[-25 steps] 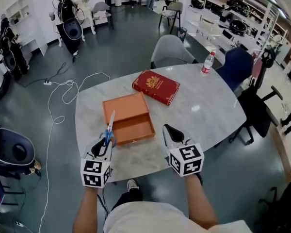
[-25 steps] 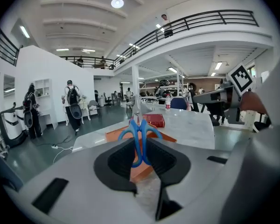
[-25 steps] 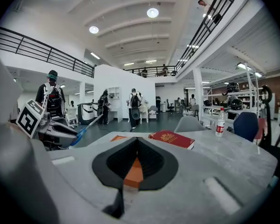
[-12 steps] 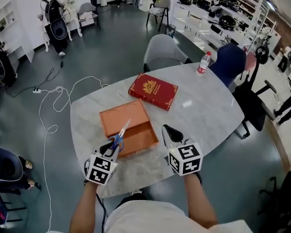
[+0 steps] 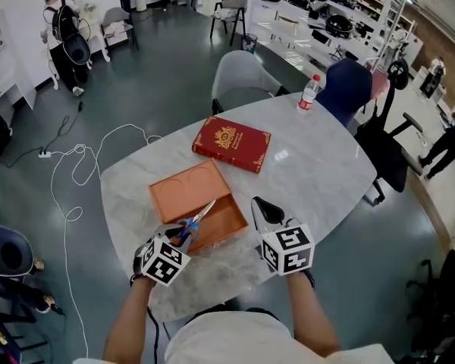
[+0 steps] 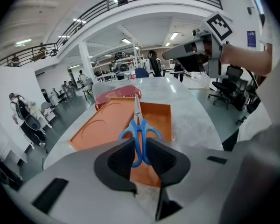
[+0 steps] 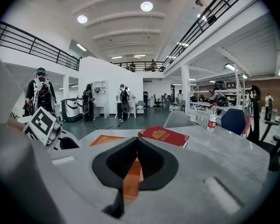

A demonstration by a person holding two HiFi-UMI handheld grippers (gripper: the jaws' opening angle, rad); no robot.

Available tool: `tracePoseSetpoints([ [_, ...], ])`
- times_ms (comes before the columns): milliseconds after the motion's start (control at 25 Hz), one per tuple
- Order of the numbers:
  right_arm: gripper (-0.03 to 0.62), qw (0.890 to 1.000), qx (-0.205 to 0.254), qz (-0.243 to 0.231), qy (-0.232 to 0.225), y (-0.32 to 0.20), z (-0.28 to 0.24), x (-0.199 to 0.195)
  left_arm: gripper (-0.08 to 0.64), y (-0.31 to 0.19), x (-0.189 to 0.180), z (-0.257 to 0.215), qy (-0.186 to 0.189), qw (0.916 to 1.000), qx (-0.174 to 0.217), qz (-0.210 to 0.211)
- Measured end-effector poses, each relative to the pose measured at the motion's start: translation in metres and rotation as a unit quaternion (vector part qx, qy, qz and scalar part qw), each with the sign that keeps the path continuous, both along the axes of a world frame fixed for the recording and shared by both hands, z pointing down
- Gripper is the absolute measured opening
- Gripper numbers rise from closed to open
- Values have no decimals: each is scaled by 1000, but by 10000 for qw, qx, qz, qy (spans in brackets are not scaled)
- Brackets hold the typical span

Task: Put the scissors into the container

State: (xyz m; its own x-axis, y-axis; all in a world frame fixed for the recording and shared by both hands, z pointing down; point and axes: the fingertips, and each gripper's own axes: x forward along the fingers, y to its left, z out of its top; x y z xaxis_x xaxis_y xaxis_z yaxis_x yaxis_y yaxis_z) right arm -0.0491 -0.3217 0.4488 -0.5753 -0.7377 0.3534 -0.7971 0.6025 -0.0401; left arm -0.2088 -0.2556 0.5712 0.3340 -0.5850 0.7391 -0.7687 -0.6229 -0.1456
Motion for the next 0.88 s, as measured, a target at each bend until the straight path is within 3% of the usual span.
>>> tracePoseSetpoints([
  [480, 5, 9997, -55, 133, 179, -13, 10, -1, 75, -25, 22, 45, -495, 9924, -614, 948],
  [880, 5, 9990, -158, 308, 272, -14, 16, 8, 77, -36, 25, 66, -831, 9857, -1029, 1043],
])
